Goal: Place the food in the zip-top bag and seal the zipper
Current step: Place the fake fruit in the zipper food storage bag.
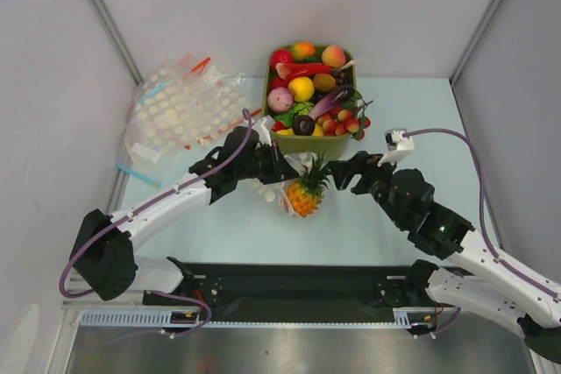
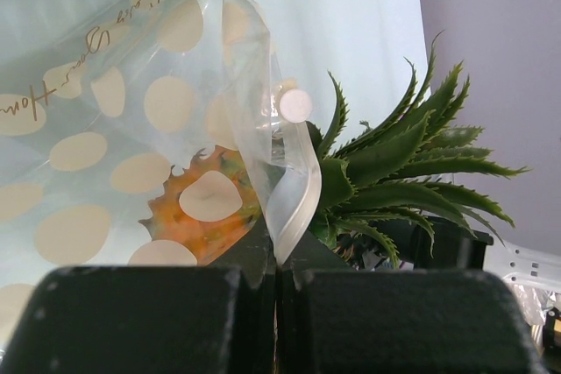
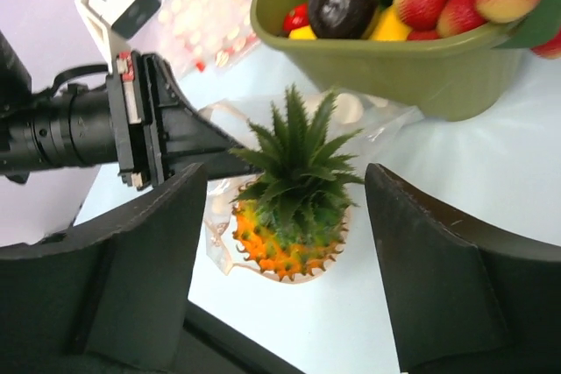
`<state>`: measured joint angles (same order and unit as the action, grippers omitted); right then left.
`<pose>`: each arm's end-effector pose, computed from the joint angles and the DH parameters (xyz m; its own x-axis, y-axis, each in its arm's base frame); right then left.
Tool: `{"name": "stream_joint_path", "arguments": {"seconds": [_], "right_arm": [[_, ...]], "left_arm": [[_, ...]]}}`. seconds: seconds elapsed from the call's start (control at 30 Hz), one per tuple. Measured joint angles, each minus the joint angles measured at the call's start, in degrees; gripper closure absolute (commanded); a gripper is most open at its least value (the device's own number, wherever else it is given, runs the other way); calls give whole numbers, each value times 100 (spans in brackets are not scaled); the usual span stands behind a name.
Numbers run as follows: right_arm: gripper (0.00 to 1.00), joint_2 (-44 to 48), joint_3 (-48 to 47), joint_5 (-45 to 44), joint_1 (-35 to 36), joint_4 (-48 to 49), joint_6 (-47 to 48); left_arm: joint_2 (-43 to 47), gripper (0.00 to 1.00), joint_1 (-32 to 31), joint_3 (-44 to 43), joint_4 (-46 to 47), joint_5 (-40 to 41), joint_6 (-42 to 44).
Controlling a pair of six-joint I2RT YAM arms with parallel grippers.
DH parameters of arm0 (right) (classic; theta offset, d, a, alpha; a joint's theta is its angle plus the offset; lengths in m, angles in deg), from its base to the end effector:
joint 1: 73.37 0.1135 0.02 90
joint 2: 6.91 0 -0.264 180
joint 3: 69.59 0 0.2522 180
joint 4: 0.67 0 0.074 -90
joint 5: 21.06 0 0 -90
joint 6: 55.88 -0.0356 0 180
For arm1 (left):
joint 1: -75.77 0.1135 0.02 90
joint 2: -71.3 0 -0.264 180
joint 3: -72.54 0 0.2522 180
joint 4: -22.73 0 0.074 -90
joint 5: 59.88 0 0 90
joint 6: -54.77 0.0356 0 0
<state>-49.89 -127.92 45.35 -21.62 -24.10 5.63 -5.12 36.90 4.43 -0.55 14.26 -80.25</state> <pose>0.1199 0.1291 0.3453 -0.3028 0.3220 -0.8970 -0.3754 0.8248 0.4228 0.2273 -0.1957 0.2770 -0.8435 -0.1941 -0.5009 0.2663 0.6587 -0.7037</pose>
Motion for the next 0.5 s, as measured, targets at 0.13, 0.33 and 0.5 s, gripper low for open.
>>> {"name": "stream_joint_path", "arguments": {"seconds": [0.13, 0.33, 0.5], "right_arm": [[34, 138, 81, 15, -339, -85, -133], [48, -52, 459, 321, -887, -179, -525], [59, -170, 1241, 682, -1038, -44, -988]], "left_arm": [[2, 100, 42, 2, -2, -37, 0], [85, 100, 94, 13, 0, -111, 0], [208, 100, 103, 17, 0, -146, 0]]}}
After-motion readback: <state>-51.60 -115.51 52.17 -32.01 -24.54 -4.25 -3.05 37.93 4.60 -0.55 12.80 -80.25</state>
